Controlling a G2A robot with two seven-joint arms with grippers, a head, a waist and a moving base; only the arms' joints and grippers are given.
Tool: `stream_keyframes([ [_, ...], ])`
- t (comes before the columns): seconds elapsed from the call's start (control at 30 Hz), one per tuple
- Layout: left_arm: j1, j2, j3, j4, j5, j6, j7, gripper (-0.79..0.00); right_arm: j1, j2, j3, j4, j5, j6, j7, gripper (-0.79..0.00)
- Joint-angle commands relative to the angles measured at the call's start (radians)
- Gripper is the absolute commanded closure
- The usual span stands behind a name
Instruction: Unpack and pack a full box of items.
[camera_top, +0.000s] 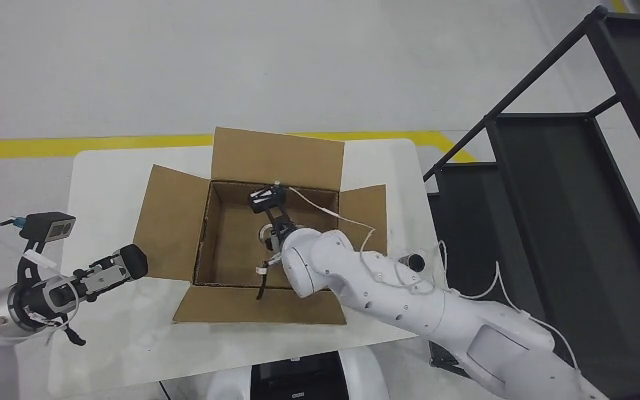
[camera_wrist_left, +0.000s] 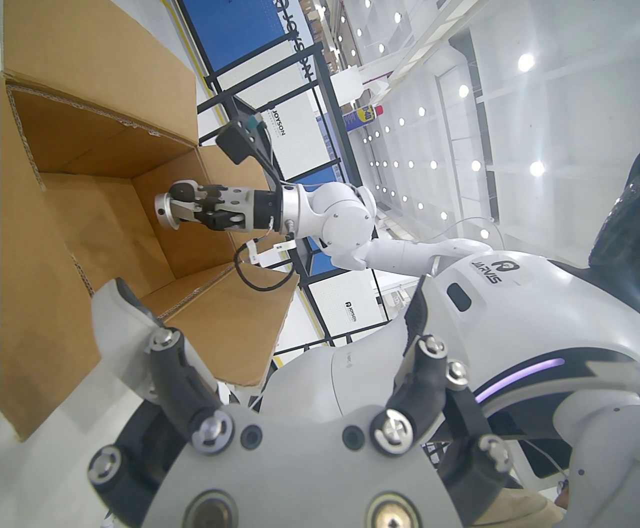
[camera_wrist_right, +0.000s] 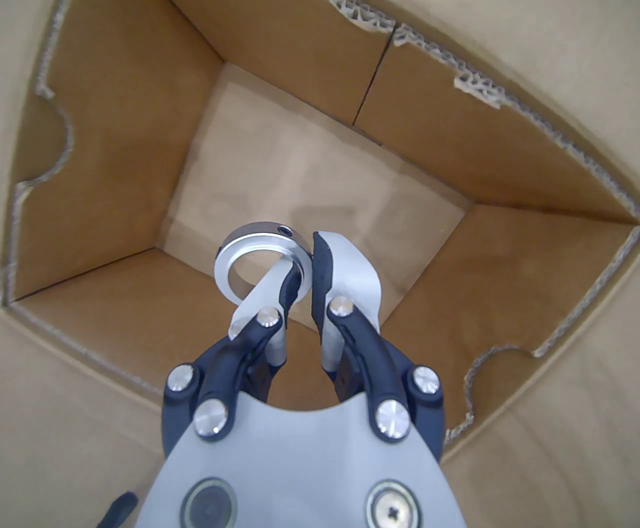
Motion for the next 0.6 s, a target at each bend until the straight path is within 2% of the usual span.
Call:
stream_keyframes([
  [0.0,0.000,0.000,0.000,0.000,0.000,0.000,0.000,-0.785,0.049,-0.040,-0.045,0.076,0.020,-0.004,0.014,0.000],
  [0.27,0.000,0.000,0.000,0.000,0.000,0.000,0.000,-0.785,0.151,-0.197,-0.141,0.334,0.142,0.004,0.006,0.000],
  [0.47,0.000,0.000,0.000,0.000,0.000,0.000,0.000,-0.785,0.184,-0.275,-0.164,0.464,0.171,0.023,-0.013,-0.003],
  [0.5,0.000,0.000,0.000,0.000,0.000,0.000,0.000,-0.785,0.187,-0.285,-0.164,0.482,0.175,0.027,-0.018,-0.117],
  [0.57,0.000,0.000,0.000,0.000,0.000,0.000,0.000,-0.785,0.193,-0.303,-0.161,0.516,0.179,0.037,-0.028,-0.139],
])
